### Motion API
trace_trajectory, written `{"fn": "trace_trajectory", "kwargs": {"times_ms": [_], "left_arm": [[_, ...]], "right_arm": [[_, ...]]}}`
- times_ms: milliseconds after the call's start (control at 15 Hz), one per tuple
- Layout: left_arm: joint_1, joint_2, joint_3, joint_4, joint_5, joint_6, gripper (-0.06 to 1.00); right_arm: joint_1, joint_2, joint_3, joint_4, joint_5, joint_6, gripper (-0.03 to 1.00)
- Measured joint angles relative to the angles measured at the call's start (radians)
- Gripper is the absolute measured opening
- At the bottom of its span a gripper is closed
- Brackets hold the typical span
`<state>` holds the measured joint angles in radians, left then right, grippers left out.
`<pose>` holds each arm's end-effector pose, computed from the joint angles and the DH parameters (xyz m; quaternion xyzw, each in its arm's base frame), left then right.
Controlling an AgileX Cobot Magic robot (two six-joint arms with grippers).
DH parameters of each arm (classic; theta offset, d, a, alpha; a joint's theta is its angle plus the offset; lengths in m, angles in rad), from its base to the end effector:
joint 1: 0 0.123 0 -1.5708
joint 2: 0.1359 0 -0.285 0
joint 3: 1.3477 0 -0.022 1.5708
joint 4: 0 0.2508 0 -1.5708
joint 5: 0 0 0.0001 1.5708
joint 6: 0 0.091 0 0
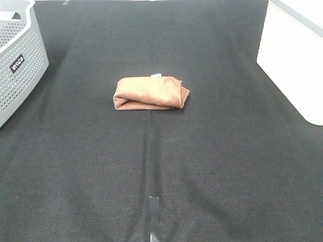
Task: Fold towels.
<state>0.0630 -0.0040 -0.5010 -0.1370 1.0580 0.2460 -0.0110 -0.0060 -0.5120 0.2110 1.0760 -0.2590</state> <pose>-0.0052 -0.0112 0.2784 0.0803 0.8454 0.0130 0.5279 -0.0086 0.0169 0.2808 -0.1106 0.8406 0.0342 0.5292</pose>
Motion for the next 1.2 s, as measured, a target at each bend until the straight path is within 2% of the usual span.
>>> {"fn": "trace_trajectory", "kwargs": {"times_ms": [333, 733, 1200], "left_arm": [[0.000, 0.000, 0.000, 0.000, 0.000, 0.000, 0.76], [0.000, 0.000, 0.000, 0.000, 0.000, 0.000, 0.76], [0.000, 0.000, 0.000, 0.000, 0.000, 0.000, 0.76]], "right_arm": [[0.000, 0.000, 0.000, -0.003, 0.000, 0.016, 0.85], [0.000, 0.000, 0.005, -0.155, -0.004, 0.215, 0.85], [0.000, 0.000, 0.005, -0.157, -0.004, 0.223, 0.85]]}}
